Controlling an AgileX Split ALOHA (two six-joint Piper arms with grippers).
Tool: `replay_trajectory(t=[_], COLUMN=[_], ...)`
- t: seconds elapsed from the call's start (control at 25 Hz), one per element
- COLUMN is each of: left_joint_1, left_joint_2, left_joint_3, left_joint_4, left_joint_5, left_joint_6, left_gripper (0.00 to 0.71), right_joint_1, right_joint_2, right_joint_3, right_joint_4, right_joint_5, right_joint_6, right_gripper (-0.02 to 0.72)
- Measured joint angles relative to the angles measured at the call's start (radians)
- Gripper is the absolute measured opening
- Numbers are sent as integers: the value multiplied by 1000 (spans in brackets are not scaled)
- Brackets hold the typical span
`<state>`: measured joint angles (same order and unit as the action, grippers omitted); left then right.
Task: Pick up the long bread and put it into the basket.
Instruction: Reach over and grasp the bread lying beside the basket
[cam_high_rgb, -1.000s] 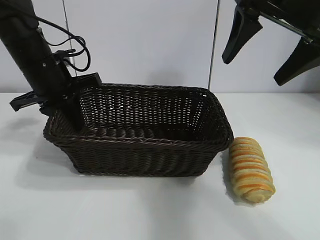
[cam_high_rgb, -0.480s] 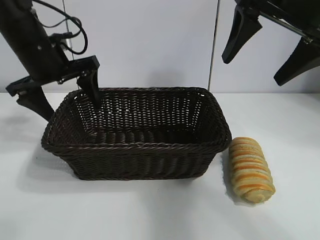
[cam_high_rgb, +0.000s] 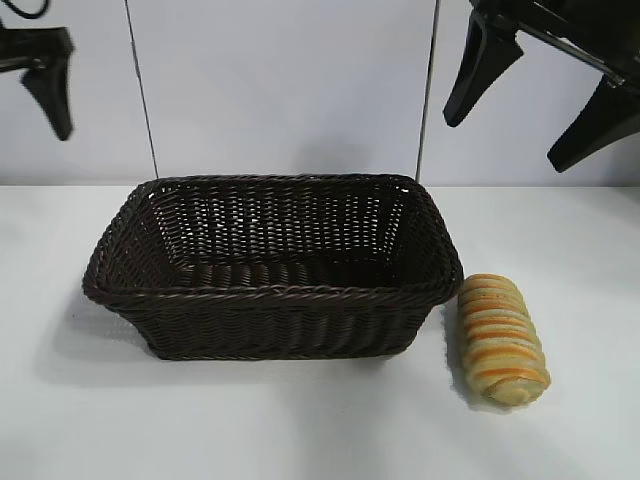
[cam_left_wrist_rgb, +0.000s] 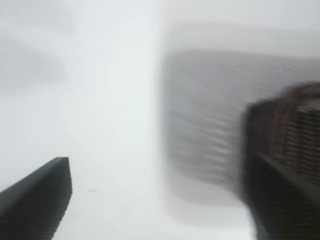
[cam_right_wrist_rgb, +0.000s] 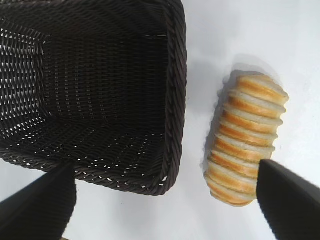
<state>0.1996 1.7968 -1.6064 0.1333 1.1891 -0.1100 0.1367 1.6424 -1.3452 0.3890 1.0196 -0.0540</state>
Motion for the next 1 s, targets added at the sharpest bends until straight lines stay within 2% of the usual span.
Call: replay_trajectory(t=[0.12,0.24,0.4,0.6,0.72,0.88,1.0], left_joint_1=[58,96,108,106,70,-26,-71], left_joint_2=[-32,-97,-238,-454,-579,-753,-892], left_joint_3=[0,0,0,17,47,118,203], left_joint_4=[9,-14,-53,-161,-184,-197,-185], left_joint_5=[25,33,38,27,11,-12,-31], left_joint_6=[-2,-3,32,120,173,214,220], left_gripper=[694,694,694,694,694,694,694], right_joint_1=[0,0,0,0,0,0,0], right_joint_2=[0,0,0,0,0,0,0], right_joint_3=[0,0,0,0,0,0,0], right_joint_4=[1,1,1,1,1,1,1], right_joint_5=[-1,-1,-1,-1,-4,-10,-17], right_joint_6=[0,0,0,0,0,-11,-18], right_gripper=[701,701,701,701,701,701,701])
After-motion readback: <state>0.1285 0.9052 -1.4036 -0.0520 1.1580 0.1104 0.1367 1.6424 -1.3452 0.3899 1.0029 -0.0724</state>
